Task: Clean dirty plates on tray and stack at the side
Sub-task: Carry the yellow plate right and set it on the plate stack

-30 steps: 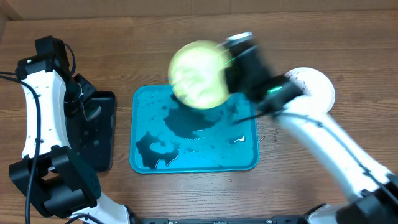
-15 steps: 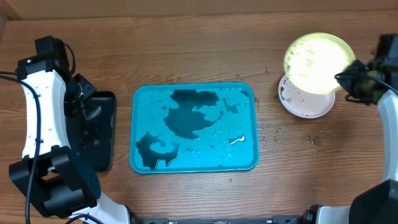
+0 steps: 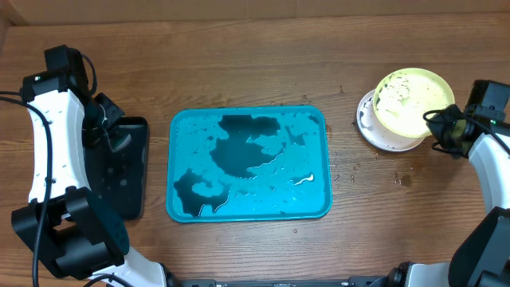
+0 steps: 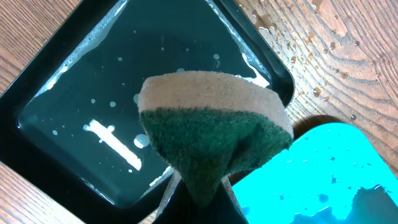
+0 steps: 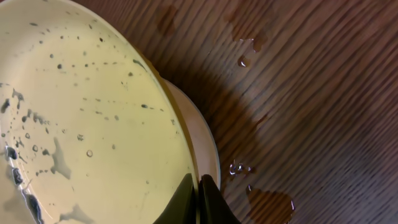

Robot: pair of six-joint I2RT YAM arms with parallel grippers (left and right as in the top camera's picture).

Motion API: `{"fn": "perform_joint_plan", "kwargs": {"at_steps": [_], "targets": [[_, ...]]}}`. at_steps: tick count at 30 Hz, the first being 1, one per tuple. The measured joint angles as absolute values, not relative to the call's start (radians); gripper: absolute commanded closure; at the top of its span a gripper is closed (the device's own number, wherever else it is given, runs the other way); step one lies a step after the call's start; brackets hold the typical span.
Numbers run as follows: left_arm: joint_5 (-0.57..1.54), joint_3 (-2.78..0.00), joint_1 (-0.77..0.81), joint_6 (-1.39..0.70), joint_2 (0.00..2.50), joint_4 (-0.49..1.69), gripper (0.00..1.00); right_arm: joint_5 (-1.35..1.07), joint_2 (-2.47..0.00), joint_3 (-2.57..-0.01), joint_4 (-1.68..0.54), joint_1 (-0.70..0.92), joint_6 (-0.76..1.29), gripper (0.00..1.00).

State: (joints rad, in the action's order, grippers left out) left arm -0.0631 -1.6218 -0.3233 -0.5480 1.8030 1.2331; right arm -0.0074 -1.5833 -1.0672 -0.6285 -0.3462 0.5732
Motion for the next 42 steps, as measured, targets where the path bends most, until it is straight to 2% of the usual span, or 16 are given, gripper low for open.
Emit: {"fn": "perform_joint_plan", "kwargs": {"at_steps": [10,11,12,13,17,22,24,33,37,42], "targets": [[-0.063,-1.622,-0.323,-0.548,1.803,1.225,0.96,-0.059,-1.652,-1.053,-0.603,-0.343,0.599,0.93],[-0.063,-1.622,-0.323,-0.548,1.803,1.225,0.96,-0.072,-1.668,-1.052,-0.603,-0.341,0.6,0.86],[-0.063,-1.622,-0.323,-0.548,1.803,1.225,0.96,-0.08,-1.678,-1.052,-0.604,-0.338,0.602,0.73],[-0.063,-1.622,-0.323,-0.548,1.803,1.225,0.96,-0.089,-1.686,-1.052,-0.606,-0.333,0.601,0.67],[-0.063,-1.622,-0.323,-0.548,1.803,1.225,0.96,-0.129,-1.695,-1.052,-0.628,-0.314,0.602,0.7],[-0.064,-1.622,-0.323,-0.548,1.803,1.225,0.96,-0.237,-1.695,-1.053,-0.656,-0.307,0.574,0.39],[-0.063,-1.622,-0.323,-0.545,1.803,1.225,0.96,-0.295,-1.695,-1.055,-0.678,-0.307,0.559,0.32],[-0.08,-1.589,-0.323,-0.543,1.803,1.177,0.96,-0.455,-1.647,-1.171,-0.844,-0.284,0.471,0.26],[-0.087,-1.522,-0.342,-0.541,1.804,1.135,0.96,-0.474,-1.569,-1.217,-0.884,-0.225,0.435,0.25],[-0.095,-1.436,-0.403,-0.541,1.805,1.072,0.95,-0.489,-1.487,-1.224,-0.88,-0.14,0.415,0.2]]}}
